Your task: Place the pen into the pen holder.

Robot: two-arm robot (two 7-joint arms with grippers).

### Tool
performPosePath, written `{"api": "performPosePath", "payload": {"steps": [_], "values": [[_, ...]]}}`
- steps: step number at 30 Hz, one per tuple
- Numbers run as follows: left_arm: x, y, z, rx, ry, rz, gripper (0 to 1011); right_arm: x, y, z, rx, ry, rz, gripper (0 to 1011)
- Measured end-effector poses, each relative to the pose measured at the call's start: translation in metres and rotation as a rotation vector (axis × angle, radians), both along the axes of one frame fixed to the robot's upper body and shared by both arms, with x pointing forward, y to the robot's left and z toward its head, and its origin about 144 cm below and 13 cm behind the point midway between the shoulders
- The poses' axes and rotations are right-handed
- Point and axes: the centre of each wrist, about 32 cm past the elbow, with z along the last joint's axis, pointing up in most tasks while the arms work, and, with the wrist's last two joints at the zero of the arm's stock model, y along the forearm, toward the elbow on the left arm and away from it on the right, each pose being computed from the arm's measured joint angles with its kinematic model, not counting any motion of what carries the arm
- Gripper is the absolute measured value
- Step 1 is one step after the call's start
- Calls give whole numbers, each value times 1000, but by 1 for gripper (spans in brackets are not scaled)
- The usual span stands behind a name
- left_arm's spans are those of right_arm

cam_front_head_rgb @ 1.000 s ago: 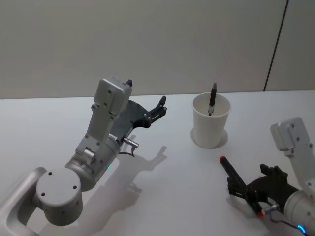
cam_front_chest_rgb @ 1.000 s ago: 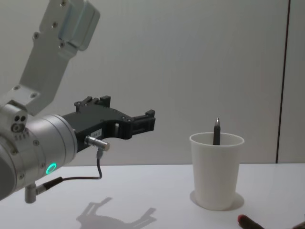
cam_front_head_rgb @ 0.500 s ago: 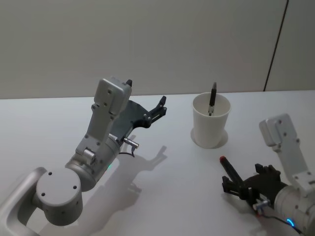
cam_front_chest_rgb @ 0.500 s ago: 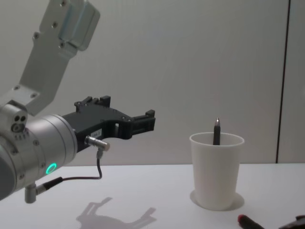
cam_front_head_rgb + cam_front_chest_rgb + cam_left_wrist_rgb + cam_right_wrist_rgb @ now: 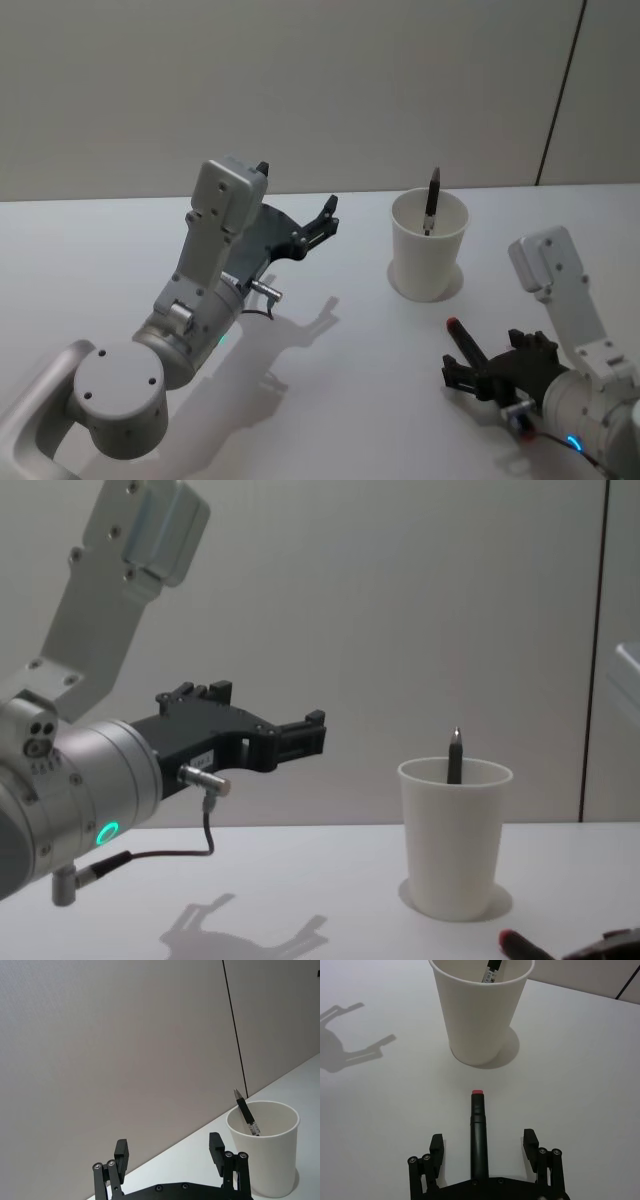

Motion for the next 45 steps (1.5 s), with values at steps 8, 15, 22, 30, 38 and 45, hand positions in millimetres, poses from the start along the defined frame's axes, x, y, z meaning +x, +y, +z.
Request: {"api": "performPosePath", "payload": {"steps": [8, 15, 22, 30, 38, 45], "values": [[0, 0, 0, 0, 0, 0, 1001, 2, 2, -1, -1, 10, -8, 1002], [0, 0, 0, 0, 0, 0, 1001, 3, 2, -3, 7, 22, -24, 1001], [0, 0, 0, 0, 0, 0, 1001, 4, 2, -4, 18, 30, -36, 1002], [0, 0, 0, 0, 0, 0, 1001, 4, 2, -4, 27, 36, -43, 982], [0, 0, 0, 0, 0, 0, 1001, 4, 2, -5, 30, 39, -46, 815], [0, 0, 0, 0, 0, 0, 1001, 4, 2, -5, 30, 41, -48, 714]]}}
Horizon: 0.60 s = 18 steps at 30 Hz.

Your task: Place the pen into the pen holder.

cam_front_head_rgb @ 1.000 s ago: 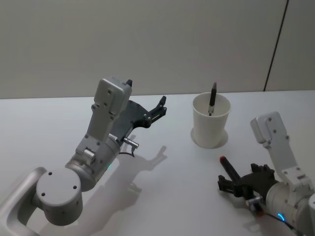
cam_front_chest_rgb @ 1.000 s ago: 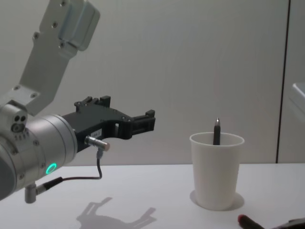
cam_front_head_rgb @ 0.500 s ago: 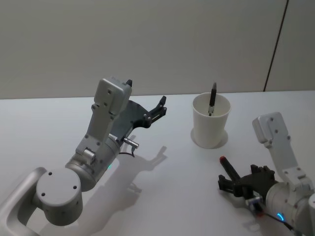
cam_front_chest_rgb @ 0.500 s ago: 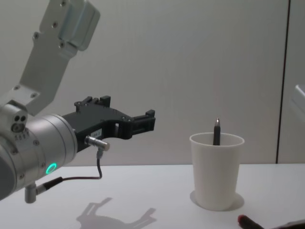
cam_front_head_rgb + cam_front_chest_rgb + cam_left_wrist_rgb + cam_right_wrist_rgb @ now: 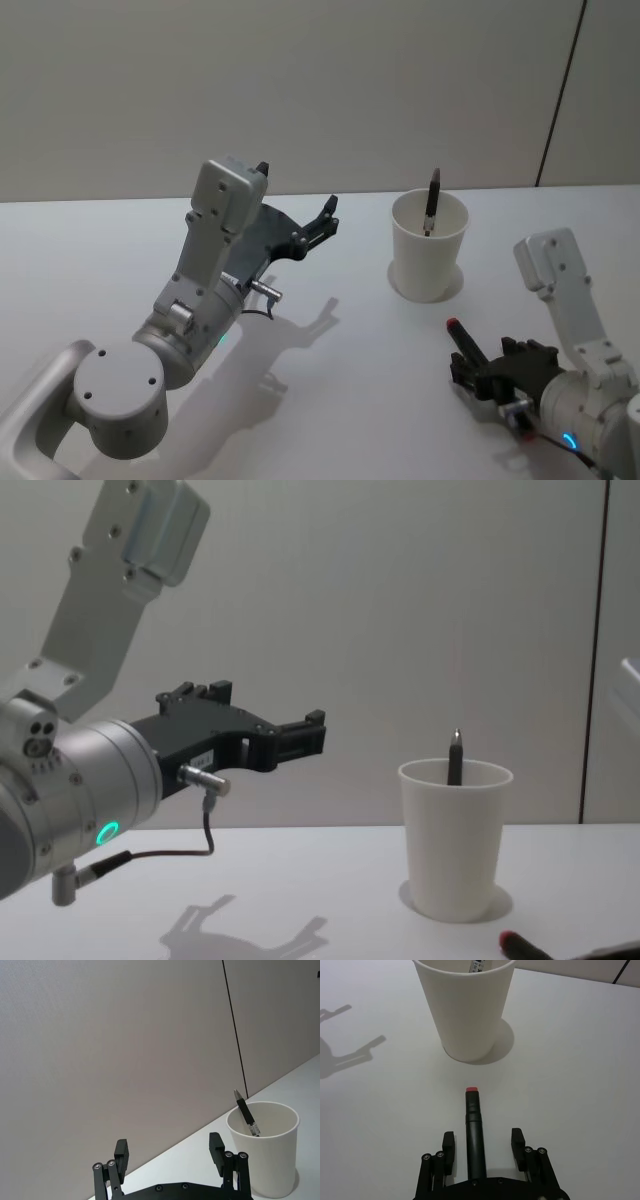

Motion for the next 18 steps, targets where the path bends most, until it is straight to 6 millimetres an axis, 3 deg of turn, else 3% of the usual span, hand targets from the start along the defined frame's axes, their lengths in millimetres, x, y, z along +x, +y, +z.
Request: {"api": "performPosePath", "payload": {"steps": [18], "values": [[0, 0, 0, 0, 0, 0, 1001, 0, 0, -1, 2, 2, -2, 580]]}}
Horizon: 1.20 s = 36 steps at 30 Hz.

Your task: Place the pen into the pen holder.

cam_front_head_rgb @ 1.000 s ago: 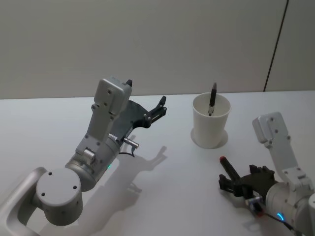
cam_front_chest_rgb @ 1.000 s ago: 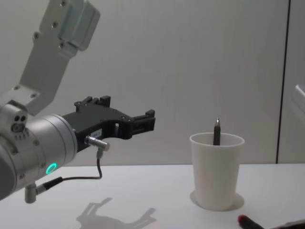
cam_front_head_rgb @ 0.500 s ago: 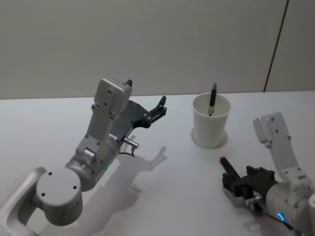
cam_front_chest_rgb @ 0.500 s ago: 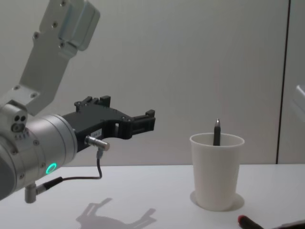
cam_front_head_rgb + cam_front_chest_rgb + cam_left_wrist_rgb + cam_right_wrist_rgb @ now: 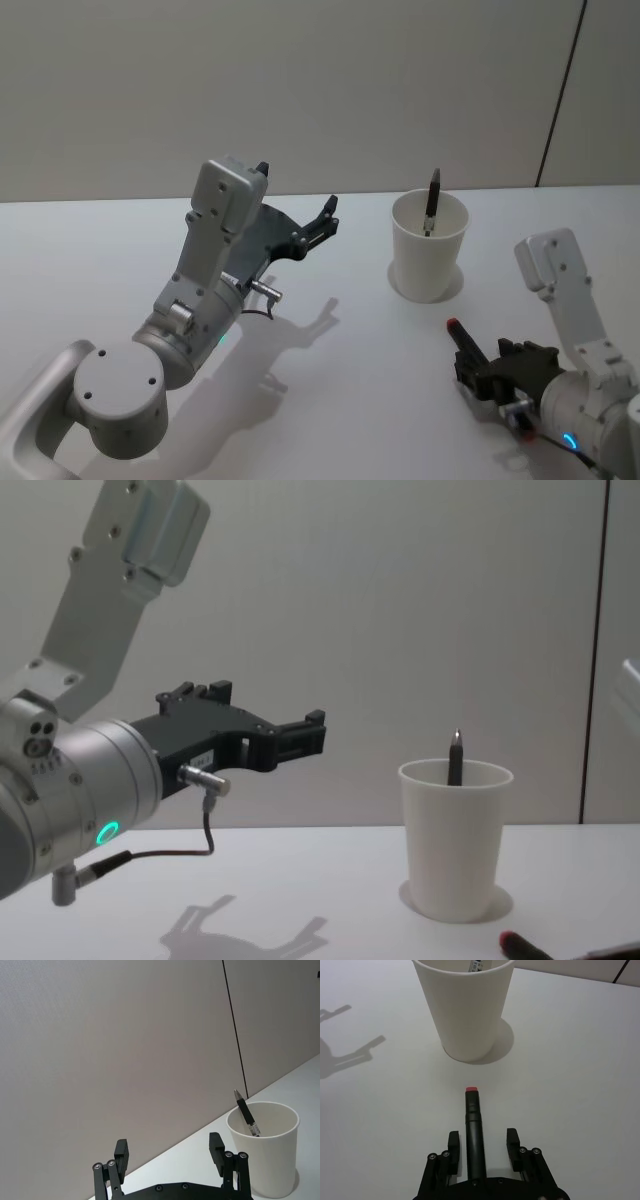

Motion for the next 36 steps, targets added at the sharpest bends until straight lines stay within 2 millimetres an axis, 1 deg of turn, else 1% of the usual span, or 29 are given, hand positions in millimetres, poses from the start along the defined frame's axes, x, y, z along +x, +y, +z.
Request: {"api": "performPosePath", "payload": {"steps": [4, 5, 7, 10, 11, 12, 14, 15, 18, 20, 36], "values": [[0, 0, 0, 0, 0, 0, 1001, 0, 0, 0, 2, -2, 3, 560], [0, 0, 0, 0, 0, 0, 1001, 0, 0, 0, 2, -3, 5, 517], [0, 0, 0, 0, 0, 0, 1001, 0, 0, 0, 3, -4, 6, 503], [0, 0, 0, 0, 0, 0, 1001, -1, 0, 0, 3, -5, 8, 405], [0, 0, 0, 0, 0, 0, 1001, -1, 0, 0, 3, -6, 9, 388], [0, 0, 0, 0, 0, 0, 1001, -1, 0, 0, 3, -6, 9, 344], [0, 0, 0, 0, 0, 0, 1001, -1, 0, -1, 4, -7, 10, 306], [0, 0, 0, 0, 0, 0, 1001, -1, 0, -1, 4, -7, 10, 250], [0, 0, 0, 0, 0, 0, 1001, -1, 0, -1, 4, -8, 10, 182], [0, 0, 0, 0, 0, 0, 1001, -1, 0, -1, 4, -9, 10, 169], [0, 0, 0, 0, 0, 0, 1001, -2, -2, -1, 22, -33, 22, 169]]}}
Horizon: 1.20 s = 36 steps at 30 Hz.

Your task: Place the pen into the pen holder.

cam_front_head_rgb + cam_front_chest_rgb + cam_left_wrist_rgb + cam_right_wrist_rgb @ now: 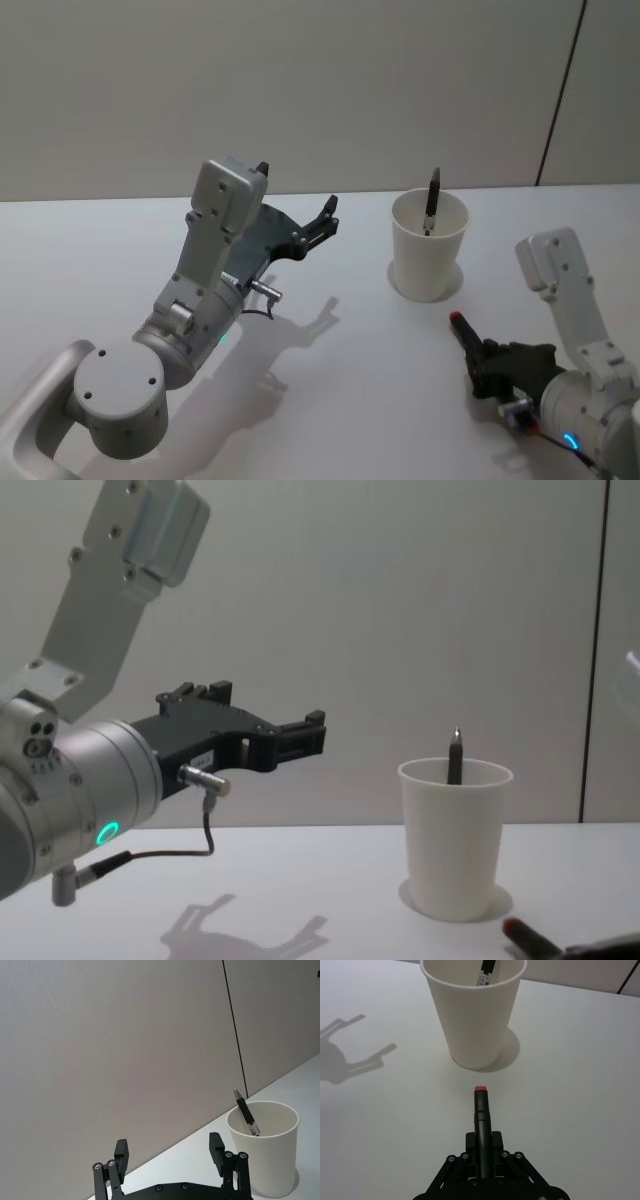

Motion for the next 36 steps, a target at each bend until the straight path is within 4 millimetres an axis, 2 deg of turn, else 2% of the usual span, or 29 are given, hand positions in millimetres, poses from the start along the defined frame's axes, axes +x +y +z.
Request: {"api": "performPosePath", "payload": {"steps": [17, 36], "values": [[0, 0, 0, 0, 0, 0, 1001, -5, -17, 5, 180, -153, 81, 169], [0, 0, 0, 0, 0, 0, 1001, -5, -37, 15, 373, -428, 149, 169]]}}
